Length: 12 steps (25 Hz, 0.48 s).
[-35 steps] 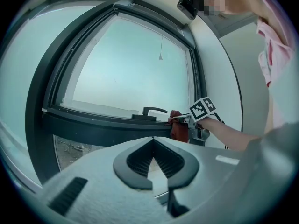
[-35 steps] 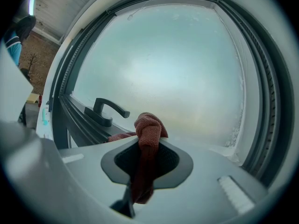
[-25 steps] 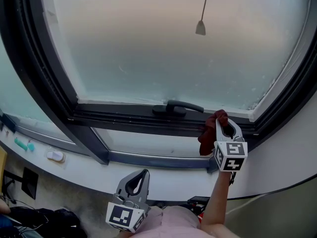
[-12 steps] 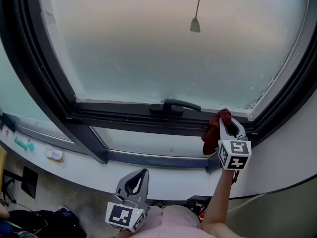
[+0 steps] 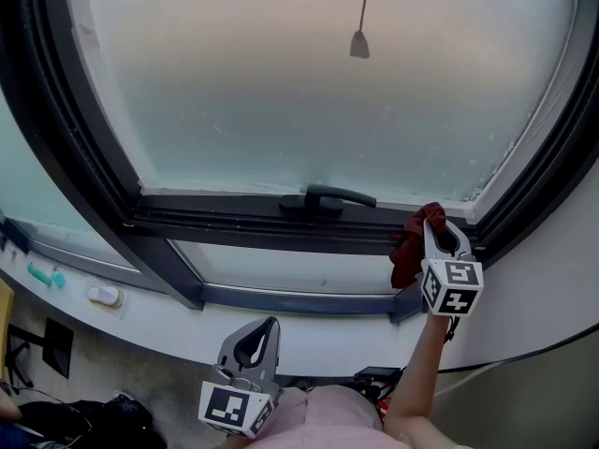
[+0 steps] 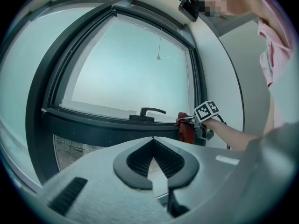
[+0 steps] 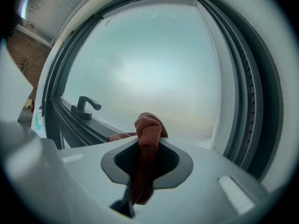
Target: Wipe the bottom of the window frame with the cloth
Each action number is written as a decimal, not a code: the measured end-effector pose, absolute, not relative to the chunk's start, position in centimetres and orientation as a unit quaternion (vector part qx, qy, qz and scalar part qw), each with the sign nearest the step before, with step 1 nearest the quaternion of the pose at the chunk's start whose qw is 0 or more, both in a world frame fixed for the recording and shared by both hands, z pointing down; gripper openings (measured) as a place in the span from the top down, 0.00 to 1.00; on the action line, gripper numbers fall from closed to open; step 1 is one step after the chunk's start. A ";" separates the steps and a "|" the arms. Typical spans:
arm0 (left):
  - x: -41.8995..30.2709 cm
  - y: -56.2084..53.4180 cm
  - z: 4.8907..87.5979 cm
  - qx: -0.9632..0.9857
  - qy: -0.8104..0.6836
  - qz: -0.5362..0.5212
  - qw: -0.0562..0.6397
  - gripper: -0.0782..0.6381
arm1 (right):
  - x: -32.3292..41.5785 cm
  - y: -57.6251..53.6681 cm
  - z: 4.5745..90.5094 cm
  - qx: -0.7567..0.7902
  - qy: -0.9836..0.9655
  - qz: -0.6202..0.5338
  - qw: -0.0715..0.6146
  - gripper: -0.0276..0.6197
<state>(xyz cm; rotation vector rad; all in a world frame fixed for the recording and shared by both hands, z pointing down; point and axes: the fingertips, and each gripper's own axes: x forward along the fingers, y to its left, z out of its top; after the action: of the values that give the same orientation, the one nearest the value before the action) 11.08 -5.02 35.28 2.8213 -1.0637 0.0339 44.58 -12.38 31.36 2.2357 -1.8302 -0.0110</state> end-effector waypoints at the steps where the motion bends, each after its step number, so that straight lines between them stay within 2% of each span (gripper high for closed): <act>1: 11.1 -5.0 35.3 0.934 -0.351 0.011 0.063 0.90 | 44.8 -12.3 31.4 0.768 -0.628 -0.003 0.126 0.86; 12: 11.3 -5.0 35.2 0.936 -0.346 0.013 0.061 0.90 | 46.9 -11.7 31.3 0.781 -0.612 0.002 0.128 0.86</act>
<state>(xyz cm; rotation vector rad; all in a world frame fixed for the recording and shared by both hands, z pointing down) 11.26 -5.05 35.21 2.8321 -1.0460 0.0383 46.94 -11.69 31.34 2.2705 -1.7790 0.0048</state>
